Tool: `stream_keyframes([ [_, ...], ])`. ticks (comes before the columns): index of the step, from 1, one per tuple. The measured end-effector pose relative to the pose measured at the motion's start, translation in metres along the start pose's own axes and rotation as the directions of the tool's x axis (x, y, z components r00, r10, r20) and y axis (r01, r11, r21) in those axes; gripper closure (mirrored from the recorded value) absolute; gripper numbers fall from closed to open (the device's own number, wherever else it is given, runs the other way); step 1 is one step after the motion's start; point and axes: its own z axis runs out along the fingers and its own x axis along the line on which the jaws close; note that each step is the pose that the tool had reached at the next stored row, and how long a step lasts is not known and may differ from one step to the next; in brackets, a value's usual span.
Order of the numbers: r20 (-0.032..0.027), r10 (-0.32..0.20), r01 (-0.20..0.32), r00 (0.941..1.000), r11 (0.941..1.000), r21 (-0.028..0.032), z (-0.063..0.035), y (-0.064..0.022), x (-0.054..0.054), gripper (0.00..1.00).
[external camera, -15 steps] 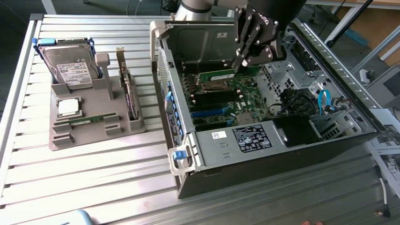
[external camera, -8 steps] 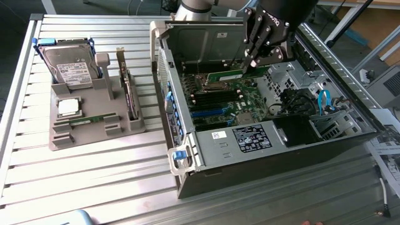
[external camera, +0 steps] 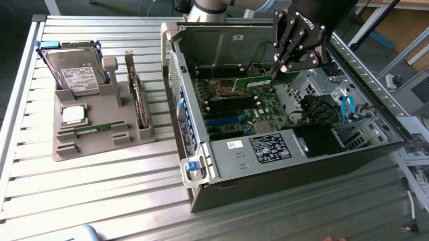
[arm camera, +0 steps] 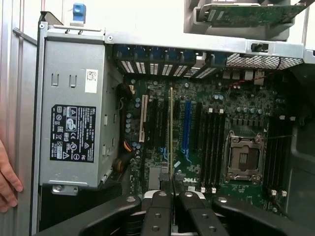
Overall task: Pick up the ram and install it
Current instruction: 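Pick up the ram and move it above insertion slot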
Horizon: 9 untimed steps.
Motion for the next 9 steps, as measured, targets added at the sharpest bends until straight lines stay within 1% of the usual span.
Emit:
stream_keyframes([
  [1,-0.0001,0.000,0.000,1.0000,1.0000,-0.0002,-0.0001,-0.0035,0.0009,0.88],
  [4,0.0000,0.000,0.000,1.0000,1.0000,-0.0004,-0.0002,-0.0106,0.0023,0.88],
  [9,0.0000,0.000,0.000,1.0000,1.0000,-0.0004,-0.0002,-0.0115,0.0025,0.88],
])
